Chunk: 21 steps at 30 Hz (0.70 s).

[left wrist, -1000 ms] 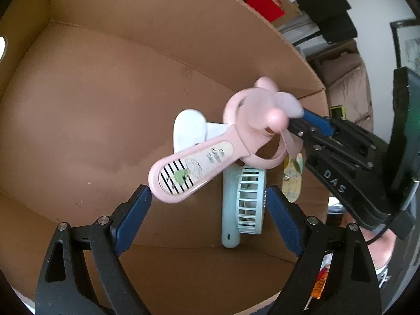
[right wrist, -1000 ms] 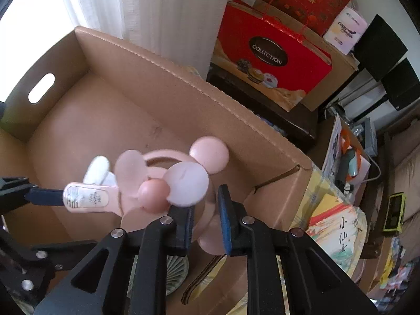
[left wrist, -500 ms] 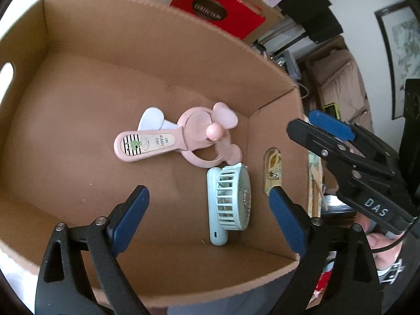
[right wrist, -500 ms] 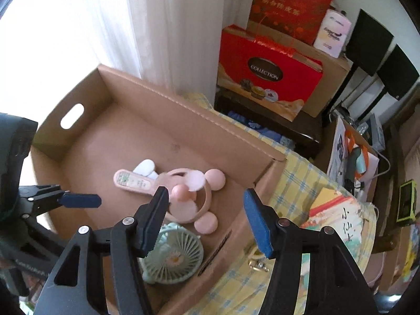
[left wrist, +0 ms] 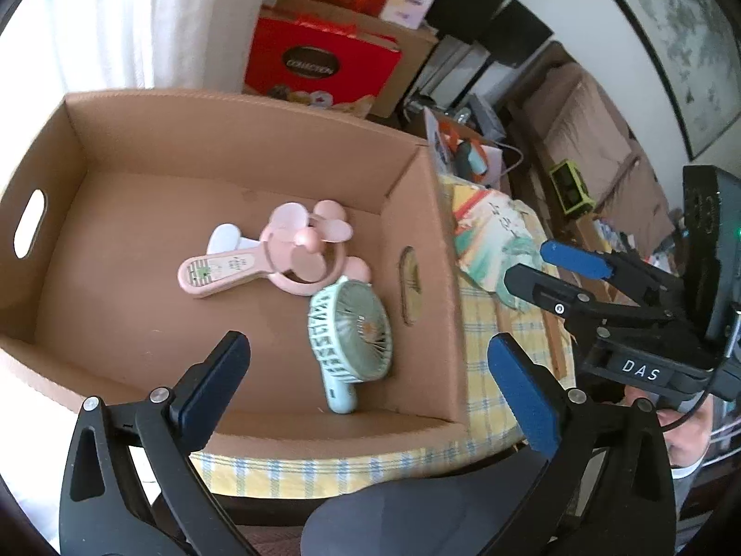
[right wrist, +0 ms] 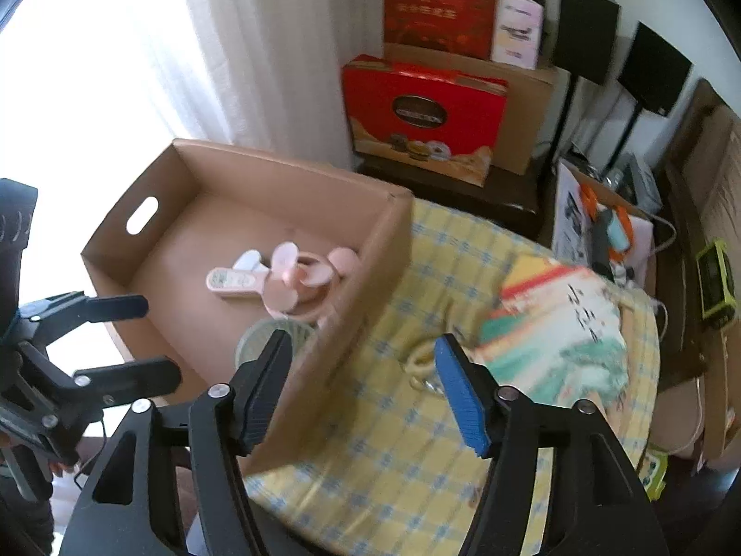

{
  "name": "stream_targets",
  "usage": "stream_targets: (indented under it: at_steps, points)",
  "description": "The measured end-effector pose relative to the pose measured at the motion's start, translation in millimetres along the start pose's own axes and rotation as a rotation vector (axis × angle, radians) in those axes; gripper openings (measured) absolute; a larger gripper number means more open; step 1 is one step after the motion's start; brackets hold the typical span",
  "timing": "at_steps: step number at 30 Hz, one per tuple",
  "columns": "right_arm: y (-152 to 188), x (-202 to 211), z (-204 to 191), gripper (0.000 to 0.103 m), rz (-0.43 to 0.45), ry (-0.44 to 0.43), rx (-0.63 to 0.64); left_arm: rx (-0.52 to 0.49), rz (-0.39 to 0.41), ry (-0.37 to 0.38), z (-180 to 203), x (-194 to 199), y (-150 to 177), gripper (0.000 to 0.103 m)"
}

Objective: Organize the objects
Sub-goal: 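Lower the pink fan into the box and open the right tool, then withdraw the right tool from the box toward the wooden spatula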

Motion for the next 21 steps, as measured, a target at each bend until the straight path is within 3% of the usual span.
stream_targets:
  at_steps: [12, 21]
  points:
    - [52.9, 30.1, 52.5, 0.084, -0.007, 0.047, -0.063, -0.106, -0.005, 0.001, 61.0, -10.0, 26.7, 0.103]
    - [98.7, 32.5, 103.2, 0.086, -0.027, 0.076, -0.150, -0.209, 0.002, -0.009, 103.5, -23.2, 44.1, 0.103]
Point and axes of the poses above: each gripper's, at about its wrist camera, not at the fingertips, and x roughly against the way its jaws point, z to its right, y to its underside, the point moved 2 cm from there along -x, roughly the way its jaws point, and after that the axes turned 9 degrees about y, right-handed, at the moved point
